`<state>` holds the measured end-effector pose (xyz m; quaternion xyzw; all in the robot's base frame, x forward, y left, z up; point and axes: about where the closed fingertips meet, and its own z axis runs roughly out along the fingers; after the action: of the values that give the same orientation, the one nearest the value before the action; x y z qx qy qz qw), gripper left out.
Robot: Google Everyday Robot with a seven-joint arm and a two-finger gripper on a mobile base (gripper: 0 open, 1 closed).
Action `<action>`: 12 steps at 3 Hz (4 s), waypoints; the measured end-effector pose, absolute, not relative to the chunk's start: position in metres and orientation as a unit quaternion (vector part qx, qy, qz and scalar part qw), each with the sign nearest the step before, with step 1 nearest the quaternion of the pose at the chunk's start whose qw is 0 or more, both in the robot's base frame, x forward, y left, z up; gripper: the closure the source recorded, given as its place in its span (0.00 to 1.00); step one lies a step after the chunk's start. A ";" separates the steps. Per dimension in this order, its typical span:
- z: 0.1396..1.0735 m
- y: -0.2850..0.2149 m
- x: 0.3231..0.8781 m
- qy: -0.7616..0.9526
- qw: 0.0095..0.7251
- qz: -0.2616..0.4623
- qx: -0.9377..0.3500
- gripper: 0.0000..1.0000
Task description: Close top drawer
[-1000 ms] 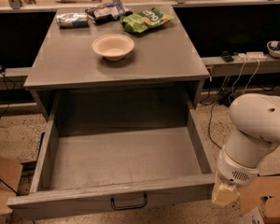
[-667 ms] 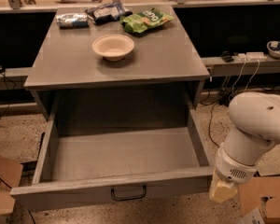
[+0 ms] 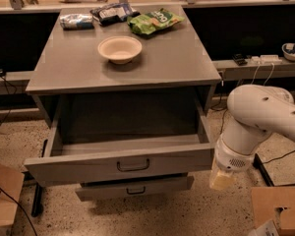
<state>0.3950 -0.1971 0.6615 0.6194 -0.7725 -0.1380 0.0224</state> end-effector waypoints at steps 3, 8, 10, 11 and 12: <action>0.645 -0.190 0.453 -0.775 -0.039 -0.128 0.618 1.00; 0.644 -0.156 0.599 -0.716 -0.151 -0.147 0.666 1.00; 0.667 -0.149 0.637 -0.702 -0.202 -0.131 0.671 0.58; 0.676 -0.147 0.639 -0.695 -0.223 -0.125 0.672 0.35; 0.676 -0.147 0.639 -0.695 -0.223 -0.125 0.672 0.12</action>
Offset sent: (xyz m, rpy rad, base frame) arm 0.0707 0.0006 -0.0254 0.0651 -0.1564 -0.1015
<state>0.6391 -0.1475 0.6760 0.6716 -0.6954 -0.1248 -0.2229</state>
